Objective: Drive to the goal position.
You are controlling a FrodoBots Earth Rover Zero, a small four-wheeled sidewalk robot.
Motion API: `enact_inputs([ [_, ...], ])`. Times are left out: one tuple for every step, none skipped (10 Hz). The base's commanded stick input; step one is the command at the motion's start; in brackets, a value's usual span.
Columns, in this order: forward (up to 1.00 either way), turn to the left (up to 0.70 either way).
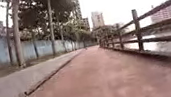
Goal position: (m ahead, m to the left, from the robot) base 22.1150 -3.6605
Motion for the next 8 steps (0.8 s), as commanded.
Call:
enact_inputs([
  [0.95,0.0],
  [0.95,0.0],
  [0.95,0.0],
  [0.96,0.0],
  [0.96,0.0],
  [0.96,0.0],
  [0.96,0.0],
  [0.95,0.0],
])
